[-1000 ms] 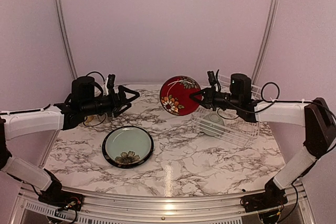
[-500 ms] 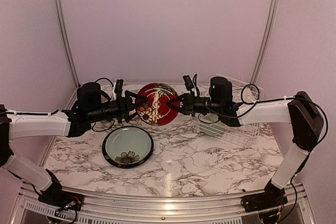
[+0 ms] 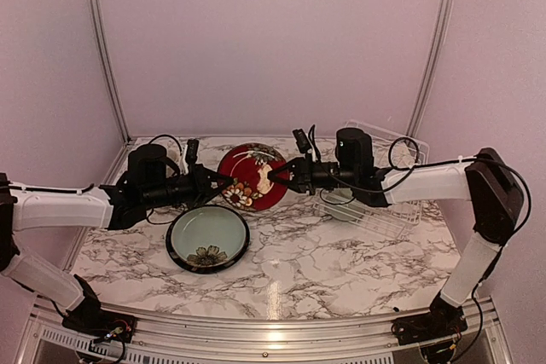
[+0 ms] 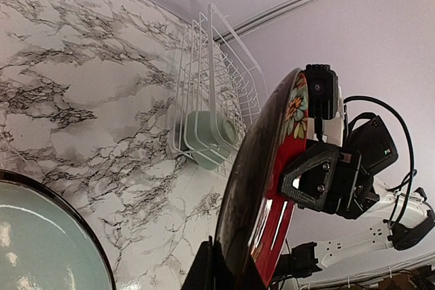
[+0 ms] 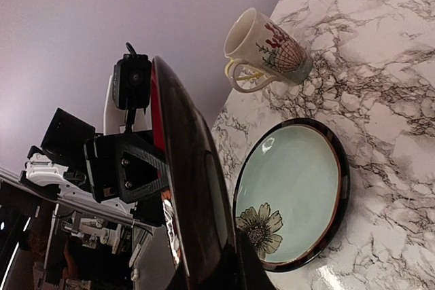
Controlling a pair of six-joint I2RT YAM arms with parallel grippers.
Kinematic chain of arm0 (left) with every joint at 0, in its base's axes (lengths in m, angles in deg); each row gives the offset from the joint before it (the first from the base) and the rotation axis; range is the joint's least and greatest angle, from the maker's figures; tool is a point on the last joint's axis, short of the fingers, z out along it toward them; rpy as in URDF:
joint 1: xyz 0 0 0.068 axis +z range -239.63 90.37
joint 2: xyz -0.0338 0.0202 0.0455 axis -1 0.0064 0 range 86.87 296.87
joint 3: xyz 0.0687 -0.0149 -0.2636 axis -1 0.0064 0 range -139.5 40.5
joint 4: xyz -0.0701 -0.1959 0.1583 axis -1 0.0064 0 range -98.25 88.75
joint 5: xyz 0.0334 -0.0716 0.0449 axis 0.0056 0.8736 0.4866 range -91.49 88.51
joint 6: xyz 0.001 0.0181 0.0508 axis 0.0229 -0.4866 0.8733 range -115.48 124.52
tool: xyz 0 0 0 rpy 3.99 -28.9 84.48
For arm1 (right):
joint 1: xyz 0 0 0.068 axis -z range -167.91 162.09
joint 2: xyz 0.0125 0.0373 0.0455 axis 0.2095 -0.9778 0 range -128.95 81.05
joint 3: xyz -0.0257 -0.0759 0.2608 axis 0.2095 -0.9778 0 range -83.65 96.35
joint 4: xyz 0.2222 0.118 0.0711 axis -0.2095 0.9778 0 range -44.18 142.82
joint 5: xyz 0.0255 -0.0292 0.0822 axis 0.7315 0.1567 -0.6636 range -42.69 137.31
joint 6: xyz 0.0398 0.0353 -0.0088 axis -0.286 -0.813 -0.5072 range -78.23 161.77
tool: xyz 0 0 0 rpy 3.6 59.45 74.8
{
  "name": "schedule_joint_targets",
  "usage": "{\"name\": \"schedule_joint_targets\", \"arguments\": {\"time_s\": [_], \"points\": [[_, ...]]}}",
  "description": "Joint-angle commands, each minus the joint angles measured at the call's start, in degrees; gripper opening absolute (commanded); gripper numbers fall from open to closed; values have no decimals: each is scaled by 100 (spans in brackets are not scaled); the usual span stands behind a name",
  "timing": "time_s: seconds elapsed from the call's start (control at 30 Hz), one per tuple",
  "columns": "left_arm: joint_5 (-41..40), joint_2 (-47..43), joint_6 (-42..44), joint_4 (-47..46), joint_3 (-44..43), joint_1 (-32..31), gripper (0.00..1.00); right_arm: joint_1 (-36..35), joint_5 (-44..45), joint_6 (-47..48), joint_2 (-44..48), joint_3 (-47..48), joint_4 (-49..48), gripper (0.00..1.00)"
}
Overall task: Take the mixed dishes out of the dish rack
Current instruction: Pass from the right arm to the left, then place the plate on the plate.
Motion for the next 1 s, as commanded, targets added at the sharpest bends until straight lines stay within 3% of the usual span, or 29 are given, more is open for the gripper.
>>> {"name": "schedule_joint_targets", "arguments": {"time_s": [0.0,0.07,0.2,0.3,0.57,0.8,0.97], "points": [[-128,-324,-305,205,203,35,0,-22,-74,410,24,236,-472,21],[-196,-429,-294,300,281,35,0,-27,17,528,24,236,-311,36],[-364,-786,-298,523,581,65,0,-19,365,1070,64,290,337,78],[-406,-1115,-347,753,862,125,0,-12,783,1581,141,425,1015,97],[-672,-2271,-599,1540,1796,329,0,-14,3064,3316,543,1243,3304,99],[-834,-2855,-1031,1647,2409,428,0,-2,4932,3836,988,1229,3544,98],[-934,-2917,-1075,1710,2464,431,0,122,5121,3870,1359,1053,3443,98]]}}
